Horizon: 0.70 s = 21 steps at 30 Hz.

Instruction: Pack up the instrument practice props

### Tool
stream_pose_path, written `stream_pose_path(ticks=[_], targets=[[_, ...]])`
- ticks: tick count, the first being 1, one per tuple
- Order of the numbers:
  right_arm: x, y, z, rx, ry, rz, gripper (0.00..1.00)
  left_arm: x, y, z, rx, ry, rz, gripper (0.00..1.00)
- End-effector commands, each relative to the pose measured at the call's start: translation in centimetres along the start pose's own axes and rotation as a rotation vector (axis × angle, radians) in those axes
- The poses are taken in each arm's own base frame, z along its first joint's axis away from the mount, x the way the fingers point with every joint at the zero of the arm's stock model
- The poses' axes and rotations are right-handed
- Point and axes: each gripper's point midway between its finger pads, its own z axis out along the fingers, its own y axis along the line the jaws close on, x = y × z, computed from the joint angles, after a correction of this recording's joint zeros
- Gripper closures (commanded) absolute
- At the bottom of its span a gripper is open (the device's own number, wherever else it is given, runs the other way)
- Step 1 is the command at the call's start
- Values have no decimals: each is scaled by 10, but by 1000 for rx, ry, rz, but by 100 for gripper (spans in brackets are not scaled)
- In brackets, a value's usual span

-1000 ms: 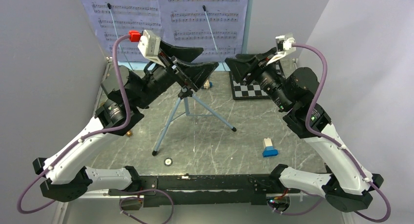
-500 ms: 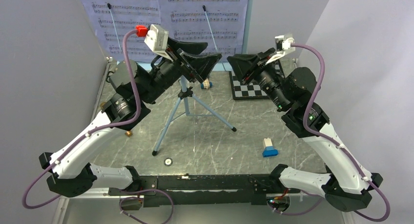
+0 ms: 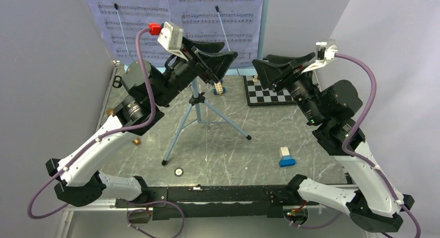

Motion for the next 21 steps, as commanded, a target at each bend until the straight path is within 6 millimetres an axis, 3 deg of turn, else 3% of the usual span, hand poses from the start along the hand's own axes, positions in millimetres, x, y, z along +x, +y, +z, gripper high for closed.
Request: stream_pose_path(ticks=[1,8,21], targets=[[-10,7,3,-19,-8,17,36,-30,-9,0,23,-80,-21,39],[-11,15,12,-28,25,89,30,-31,-9,0,22,-79,-25,40],[-2,3,16,31,44,64,28,-25,-8,6,21,-66,-21,40]])
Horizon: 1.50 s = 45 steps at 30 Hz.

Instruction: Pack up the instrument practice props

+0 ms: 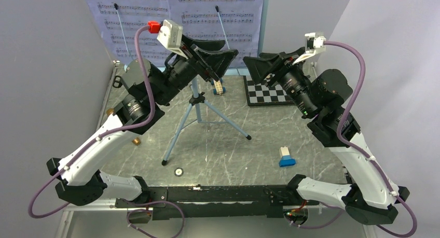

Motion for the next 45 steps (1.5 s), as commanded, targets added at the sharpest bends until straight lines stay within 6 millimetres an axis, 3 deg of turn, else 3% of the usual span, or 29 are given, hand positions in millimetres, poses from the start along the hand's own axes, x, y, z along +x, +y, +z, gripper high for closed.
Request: stream_pose_path(ticks=[1,9,17,27,30,37,45], targets=[[-13,2,-2,2,-30,-11,29,-19,-5,4,16,-53,-8,40],[-6,10,10,-50,-12,-39,41,-21,-5,4,17,-59,-6,41],[-5,13,15,-69,-13,-47,55,-22,-6,7,25,-60,-4,52],[-11,13,7,-72,-47,-53,82,-23,-5,10,26,-65,-1,62],[-12,12,6,-69,-50,-54,100,-23,-5,11,28,-66,0,62],[-10,13,5,-77,-41,-57,100,-25,-5,15,29,-71,-1,67],[-19,10,-5,-59,-68,-61,100,-29,-12,11,57,-74,-19,100]])
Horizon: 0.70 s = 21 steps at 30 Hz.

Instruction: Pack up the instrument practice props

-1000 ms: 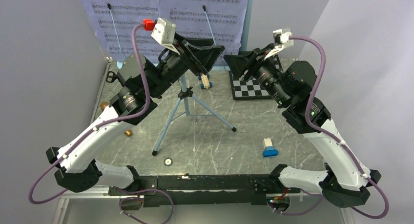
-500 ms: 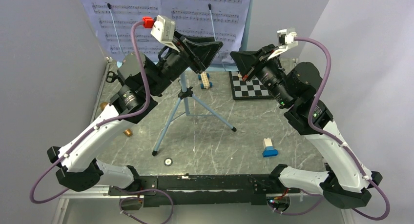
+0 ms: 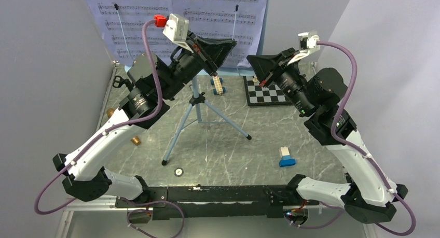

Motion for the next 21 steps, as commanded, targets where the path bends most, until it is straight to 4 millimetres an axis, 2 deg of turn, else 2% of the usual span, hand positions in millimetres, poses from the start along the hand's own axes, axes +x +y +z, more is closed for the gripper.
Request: stream_pose_path(ticks=[1,8,16,21], targets=[[-28,3,-16,-4,-87,-9,100,-36,-19,-8,70,-82,-20,100],[-42,-4,-39,36,-112,-23,100,-40,-20,-12,70,-85,-19,100],[-65,-15,-86,89,-164,-34,100,-40,-19,-18,65,-93,-7,100],[-74,1,-118,-16,-206,-44,100,-33,-17,-14,61,-80,-7,99]])
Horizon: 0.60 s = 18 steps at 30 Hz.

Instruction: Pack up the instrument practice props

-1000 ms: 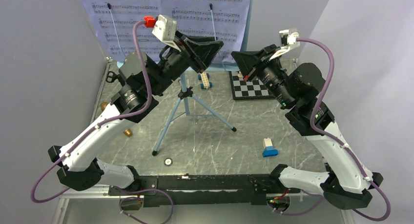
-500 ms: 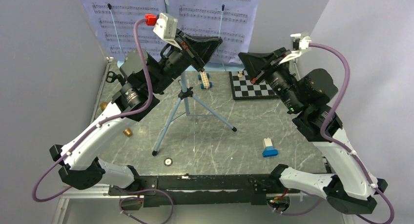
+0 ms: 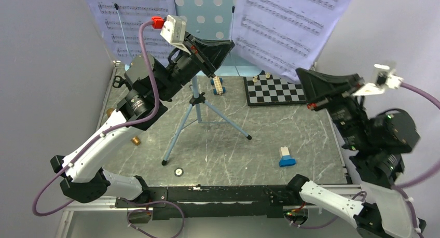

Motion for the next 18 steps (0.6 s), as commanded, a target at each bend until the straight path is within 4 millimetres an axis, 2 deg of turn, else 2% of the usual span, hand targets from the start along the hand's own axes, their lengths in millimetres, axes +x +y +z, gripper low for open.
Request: stream_pose_path(ticks=[1,8,11,13,16,18], targets=[[-12,13,-27,-102,-37,-25,100,-29,-14,-7,50,-78,-7,99],[-23,74,-65,-472,-19,-69,100,-24,-3,-2,-1,-82,1,99],[-19,95,-75,-601,32,-75,100,-22,-2,-1,-3,-81,2,95],[-13,102,-80,-657,73,-77,100,-21,0,-1,-8,-83,1,84],[0,105,-87,-701,121,-88,100,-19,1,-4,-14,-84,-3,60],[11,106,-93,-729,149,-92,100,-18,1,-6,-11,-82,-9,49]])
